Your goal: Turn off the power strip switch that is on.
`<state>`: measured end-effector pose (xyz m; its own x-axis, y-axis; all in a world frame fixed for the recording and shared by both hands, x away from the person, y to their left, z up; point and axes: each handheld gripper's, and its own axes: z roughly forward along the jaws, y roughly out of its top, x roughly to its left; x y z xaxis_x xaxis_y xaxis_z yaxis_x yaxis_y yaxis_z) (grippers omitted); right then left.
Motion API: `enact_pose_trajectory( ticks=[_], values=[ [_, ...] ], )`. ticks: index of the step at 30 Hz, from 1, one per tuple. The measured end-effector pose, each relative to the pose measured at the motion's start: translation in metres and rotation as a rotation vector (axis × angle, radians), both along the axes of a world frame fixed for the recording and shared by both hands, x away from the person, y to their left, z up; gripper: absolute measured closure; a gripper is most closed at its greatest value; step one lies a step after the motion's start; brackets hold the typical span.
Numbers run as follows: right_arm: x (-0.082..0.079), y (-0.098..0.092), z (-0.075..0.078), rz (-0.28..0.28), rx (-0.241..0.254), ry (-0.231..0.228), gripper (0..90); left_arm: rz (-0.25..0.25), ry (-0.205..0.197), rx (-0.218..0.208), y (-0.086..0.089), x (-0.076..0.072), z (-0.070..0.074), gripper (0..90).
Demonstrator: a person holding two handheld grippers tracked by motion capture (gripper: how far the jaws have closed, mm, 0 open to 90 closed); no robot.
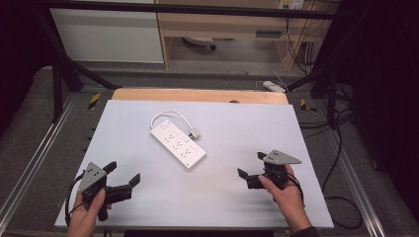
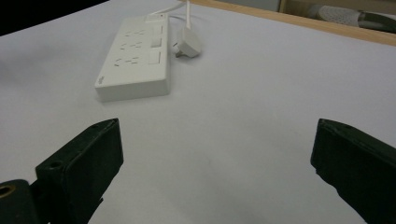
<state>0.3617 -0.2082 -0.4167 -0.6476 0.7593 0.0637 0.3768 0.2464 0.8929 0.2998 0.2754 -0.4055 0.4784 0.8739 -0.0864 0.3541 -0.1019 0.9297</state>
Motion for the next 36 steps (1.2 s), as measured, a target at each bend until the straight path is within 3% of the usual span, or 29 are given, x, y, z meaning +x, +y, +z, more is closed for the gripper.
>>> enact_pose_trajectory(
  ticks=[10, 36],
  values=[
    [0.016, 0.023, 0.003, 0.031, -0.018, 0.014, 2.8, -0.002, 0.000, 0.001, 0.000, 0.000, 0.000, 4.3],
    [0.027, 0.041, 0.011, 0.041, -0.031, 0.004, 2.8, -0.006, -0.001, -0.002, 0.000, 0.000, 0.000, 4.3]
  ],
)
